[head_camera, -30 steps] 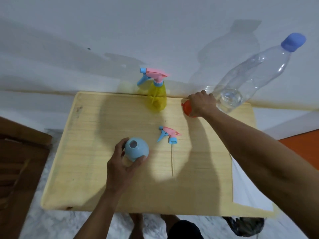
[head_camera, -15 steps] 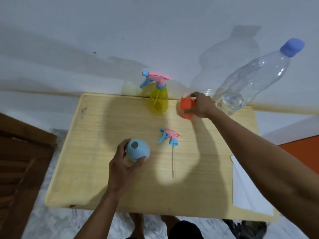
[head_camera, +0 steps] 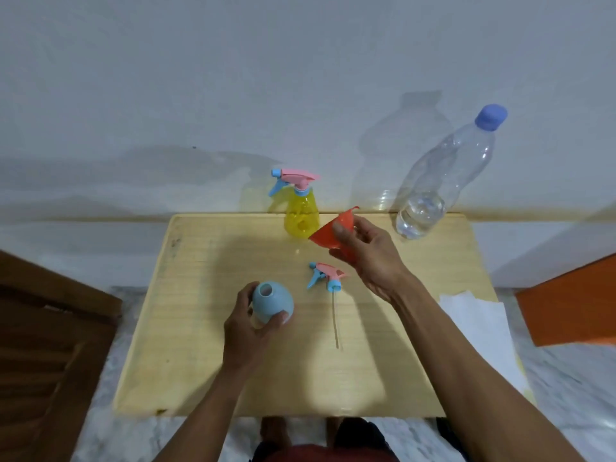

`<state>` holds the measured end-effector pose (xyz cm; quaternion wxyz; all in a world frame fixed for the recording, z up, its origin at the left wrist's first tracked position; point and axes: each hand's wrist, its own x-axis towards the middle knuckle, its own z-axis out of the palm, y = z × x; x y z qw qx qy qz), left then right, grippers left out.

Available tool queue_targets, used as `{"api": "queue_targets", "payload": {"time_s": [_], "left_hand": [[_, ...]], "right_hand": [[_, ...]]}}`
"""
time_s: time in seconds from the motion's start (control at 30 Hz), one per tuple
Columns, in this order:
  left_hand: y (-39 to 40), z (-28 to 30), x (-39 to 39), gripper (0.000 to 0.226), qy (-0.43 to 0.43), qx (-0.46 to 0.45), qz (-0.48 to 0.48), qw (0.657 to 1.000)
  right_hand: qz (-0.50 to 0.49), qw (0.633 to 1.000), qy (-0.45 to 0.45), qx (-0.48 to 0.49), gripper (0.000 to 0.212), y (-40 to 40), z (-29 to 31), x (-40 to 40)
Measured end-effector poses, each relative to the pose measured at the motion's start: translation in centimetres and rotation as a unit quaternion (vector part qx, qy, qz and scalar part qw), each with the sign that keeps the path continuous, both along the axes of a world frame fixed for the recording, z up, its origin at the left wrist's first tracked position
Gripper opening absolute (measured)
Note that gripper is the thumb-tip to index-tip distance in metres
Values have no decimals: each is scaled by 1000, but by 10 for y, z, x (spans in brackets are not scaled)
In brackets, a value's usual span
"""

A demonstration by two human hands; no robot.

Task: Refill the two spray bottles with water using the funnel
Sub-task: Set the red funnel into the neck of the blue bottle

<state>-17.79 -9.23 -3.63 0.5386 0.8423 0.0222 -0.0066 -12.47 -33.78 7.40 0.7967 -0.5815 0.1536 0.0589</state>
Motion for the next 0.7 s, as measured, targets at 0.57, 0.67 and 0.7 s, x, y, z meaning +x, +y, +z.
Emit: {"api": "queue_targets", "payload": {"time_s": [0.57, 0.67, 0.7], "left_hand": [[6, 1, 4, 74, -3, 11, -14, 1000], [7, -1, 5, 74, -4, 6, -17, 1000], [7, -2, 5, 74, -3, 3, -15, 1000]], "right_hand": [[8, 969, -110, -220, 77, 107, -42, -24], [8, 970, -112, -216, 77, 110, -49, -26], [8, 970, -113, -215, 77, 112, -50, -27]]}}
